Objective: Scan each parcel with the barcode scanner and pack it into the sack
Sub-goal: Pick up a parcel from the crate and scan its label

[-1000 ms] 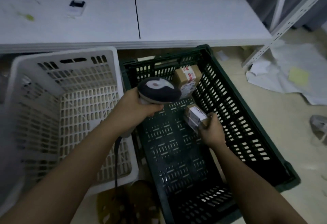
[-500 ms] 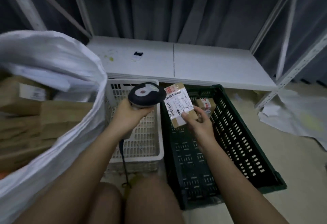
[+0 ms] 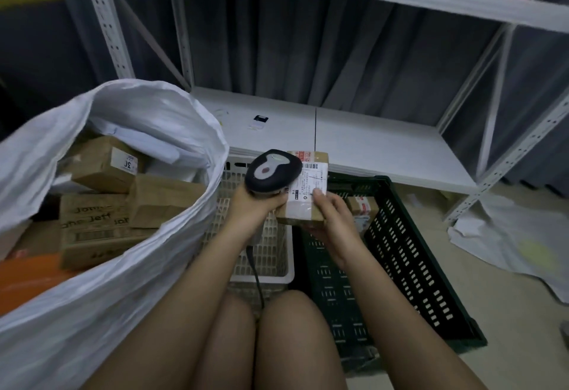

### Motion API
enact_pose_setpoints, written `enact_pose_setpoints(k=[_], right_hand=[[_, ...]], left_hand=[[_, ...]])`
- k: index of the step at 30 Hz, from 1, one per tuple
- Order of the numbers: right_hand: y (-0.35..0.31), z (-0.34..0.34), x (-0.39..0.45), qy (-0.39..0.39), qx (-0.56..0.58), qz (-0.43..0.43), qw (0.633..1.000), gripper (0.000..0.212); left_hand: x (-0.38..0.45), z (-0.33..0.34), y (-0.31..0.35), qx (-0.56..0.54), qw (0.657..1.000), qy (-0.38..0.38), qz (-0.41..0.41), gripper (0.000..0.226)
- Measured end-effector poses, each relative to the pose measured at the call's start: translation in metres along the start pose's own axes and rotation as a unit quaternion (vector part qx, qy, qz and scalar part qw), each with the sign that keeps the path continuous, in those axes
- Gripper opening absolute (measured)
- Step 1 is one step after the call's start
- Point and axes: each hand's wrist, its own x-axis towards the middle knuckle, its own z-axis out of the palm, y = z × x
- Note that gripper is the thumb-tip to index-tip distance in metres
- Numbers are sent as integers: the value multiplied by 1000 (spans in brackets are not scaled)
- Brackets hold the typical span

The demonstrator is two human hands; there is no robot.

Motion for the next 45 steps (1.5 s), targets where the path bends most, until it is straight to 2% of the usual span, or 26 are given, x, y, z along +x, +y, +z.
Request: enact_pose_setpoints(k=[3,6,9,13,16,19,22,28,30,34,36,38,41,43,45], right_hand=[[-2,-4,16,33,-65,1,997,38],[-3,-11,31,26,-86,2,996,32],[2,-18,42,39,-67,3,997,26],[18,-24,53,69,-29,23,997,36],[32,-23,55,44,29,33,998,40],[43,-21,56,4,88,45,995,52],[47,-20,58,-7,82,42,996,62],[45,-11,60,41,38,-26,998,100],[42,-10,60,36,7,-48,998,90],[36,-16,62,48,-27,-47,997,32],[32,-21,64,72,-61,-52,994,13],[30,-27,64,62,-73,-47,994,14],[27,-34,62,-2,-82,0,997,36],[29,-38,61,-29,-106,8,994,33],[34,-41,60,-3,-111,-12,994,25]], left_hand=[[7,1,-6,4,1000,-4,0,59],[17,2,-14,8,1000,-8,-12,58],[29,5,-21,3,1000,-4,-19,57],[39,8,-33,-14,999,3,-36,58],[43,10,-46,-27,998,-10,-48,57],[52,11,-54,-43,997,-14,-59,52],[61,9,-62,-53,995,9,-84,53],[64,9,-64,-24,996,39,-79,55],[63,9,-64,-15,997,36,-71,54],[61,5,-64,-19,996,51,-74,55],[60,2,-63,-21,995,56,-75,51],[59,1,-62,-32,995,50,-77,44],[57,-3,-60,-30,995,44,-80,46],[57,-6,-60,-22,996,43,-77,50],[55,-7,-58,-11,997,42,-67,53]])
